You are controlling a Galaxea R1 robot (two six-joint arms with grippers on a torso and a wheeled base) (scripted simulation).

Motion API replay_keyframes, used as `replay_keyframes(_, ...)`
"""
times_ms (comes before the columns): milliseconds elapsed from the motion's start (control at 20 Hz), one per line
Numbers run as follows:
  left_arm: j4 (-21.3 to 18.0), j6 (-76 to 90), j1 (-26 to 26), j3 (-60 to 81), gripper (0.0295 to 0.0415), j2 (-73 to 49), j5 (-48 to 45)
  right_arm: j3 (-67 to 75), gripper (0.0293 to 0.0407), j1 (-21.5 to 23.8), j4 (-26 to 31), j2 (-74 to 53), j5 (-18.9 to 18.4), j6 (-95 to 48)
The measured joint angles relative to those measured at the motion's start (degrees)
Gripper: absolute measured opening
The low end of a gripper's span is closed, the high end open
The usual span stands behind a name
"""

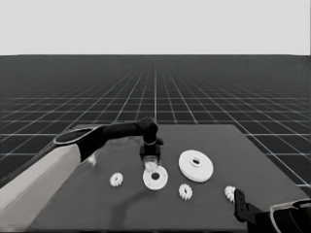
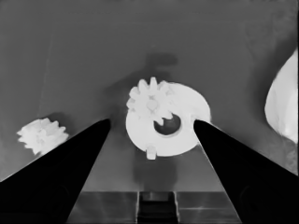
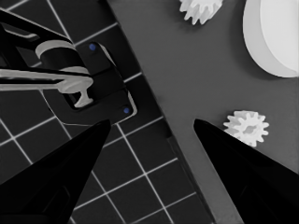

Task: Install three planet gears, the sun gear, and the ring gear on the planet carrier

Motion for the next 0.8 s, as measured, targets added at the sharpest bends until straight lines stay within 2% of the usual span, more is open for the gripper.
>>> replay_keyframes(150,-2.22,-0.63,-2.53,1.12,0.0385,-0.30,0.91,0.00,0.0385,0.00,0.00,0.00,0.00,0.00)
replay_keyframes(400,-2.77,-0.69,-3.03,1.23,0.0385,-0.33,1.10,0.00,0.0385,0.00,0.00,0.00,0.00,0.00)
replay_keyframes(450,-1.92,-6.78,-2.58,21.74,0.0385,-12.85,1.76,0.00,0.0385,0.00,0.00,0.00,0.00,0.00)
replay_keyframes(500,-1.60,-6.87,-2.17,29.78,0.0385,-22.02,1.79,0.00,0.0385,0.00,0.00,0.00,0.00,0.00)
replay_keyframes(600,-1.41,-4.40,-1.87,34.27,0.0385,-29.75,1.32,0.00,0.0385,0.00,0.00,0.00,0.00,0.00)
replay_keyframes(800,-1.37,-2.57,-1.77,35.61,0.0385,-32.90,0.94,0.00,0.0385,0.00,0.00,0.00,0.00,0.00)
